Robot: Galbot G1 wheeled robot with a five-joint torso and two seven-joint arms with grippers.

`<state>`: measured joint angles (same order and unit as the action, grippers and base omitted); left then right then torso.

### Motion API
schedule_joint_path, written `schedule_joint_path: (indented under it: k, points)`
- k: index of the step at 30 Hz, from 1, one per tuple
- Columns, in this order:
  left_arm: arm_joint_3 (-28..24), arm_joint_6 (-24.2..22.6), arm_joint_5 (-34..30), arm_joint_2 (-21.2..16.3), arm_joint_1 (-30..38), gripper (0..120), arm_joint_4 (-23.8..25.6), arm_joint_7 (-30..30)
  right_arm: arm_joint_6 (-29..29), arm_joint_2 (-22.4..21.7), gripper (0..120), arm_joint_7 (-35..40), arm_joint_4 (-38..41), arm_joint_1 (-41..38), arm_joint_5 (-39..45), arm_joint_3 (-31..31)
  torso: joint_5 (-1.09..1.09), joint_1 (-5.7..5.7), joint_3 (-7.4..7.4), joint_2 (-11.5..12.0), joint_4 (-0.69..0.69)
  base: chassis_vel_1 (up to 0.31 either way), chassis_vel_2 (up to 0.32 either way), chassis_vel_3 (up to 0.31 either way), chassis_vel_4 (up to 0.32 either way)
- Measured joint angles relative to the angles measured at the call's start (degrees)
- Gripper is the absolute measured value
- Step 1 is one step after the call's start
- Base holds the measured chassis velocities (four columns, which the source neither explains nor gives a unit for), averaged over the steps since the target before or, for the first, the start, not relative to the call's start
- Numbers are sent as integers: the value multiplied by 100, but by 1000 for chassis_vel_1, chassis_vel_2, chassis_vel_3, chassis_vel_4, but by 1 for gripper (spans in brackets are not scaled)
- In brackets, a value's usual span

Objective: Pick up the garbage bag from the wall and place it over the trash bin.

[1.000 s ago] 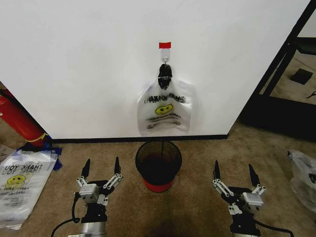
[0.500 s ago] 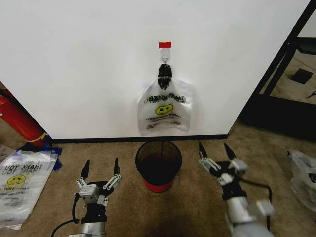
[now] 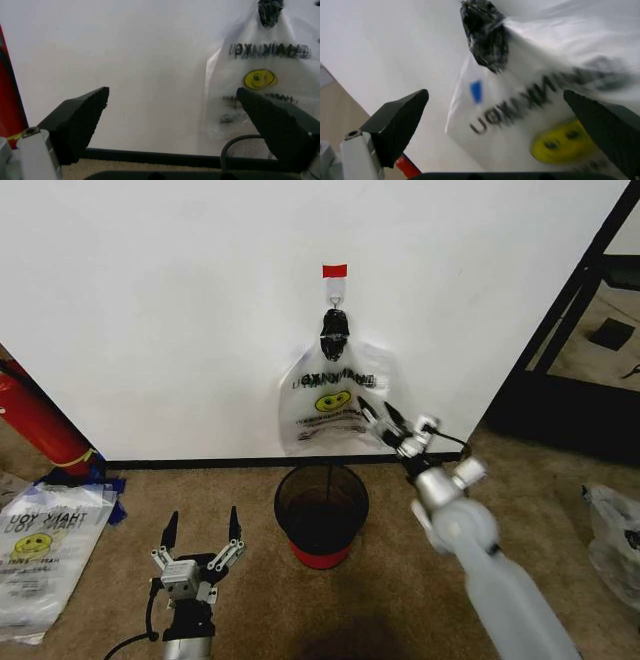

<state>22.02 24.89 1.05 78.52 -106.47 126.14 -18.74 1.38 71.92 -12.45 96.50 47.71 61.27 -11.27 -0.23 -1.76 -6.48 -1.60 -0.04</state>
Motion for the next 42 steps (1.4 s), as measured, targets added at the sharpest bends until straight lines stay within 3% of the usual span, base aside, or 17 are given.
schedule_joint_path:
  k: [3, 10, 28, 32, 35, 36, 39, 42]
  points:
    - [19, 2, 61, 24, -55, 100, 72, -6, -4, 219, 100, -140, -696, -674, 192, 256, 0, 0, 0, 0, 0, 0, 0, 0, 0]
    - [122, 63, 87, 27, -166, 100, 139, -10, -35, 432, 100, -459, -1412, -1255, 333, 462, 0, 0, 1, 0, -2, 0, 0, 0, 0]
    - [196, 71, 35, -10, -186, 100, 268, -49, -96, 605, 97, -458, -1467, -1543, 358, 515, 0, 1, 1, -1, -2, 0, 0, 0, 0]
    - [177, 70, 40, -2, -179, 100, 261, -56, -95, 603, 79, -407, -1395, -1503, 339, 475, 1, 2, 1, -1, -1, 0, 0, 0, 0]
    - [169, 71, 45, -1, -175, 100, 246, -59, -95, 597, 73, -390, -1380, -1487, 334, 459, 1, 2, 1, -1, -2, 0, 0, 0, 0]
    - [165, 72, 47, -2, -169, 100, 246, -61, -95, 583, 60, -358, -1372, -1489, 331, 450, 1, 2, 1, -1, -1, 0, 0, 0, 0]
    - [165, 71, 45, -2, -165, 100, 263, -61, -95, 562, 46, -303, -1372, -1510, 337, 449, 1, 2, 1, -1, -1, 0, 0, 0, 0]
    - [170, 71, 42, -1, -163, 100, 263, -64, -92, 555, 39, -280, -1371, -1509, 335, 450, 1, 2, 1, -1, -2, 0, 0, 0, 0]
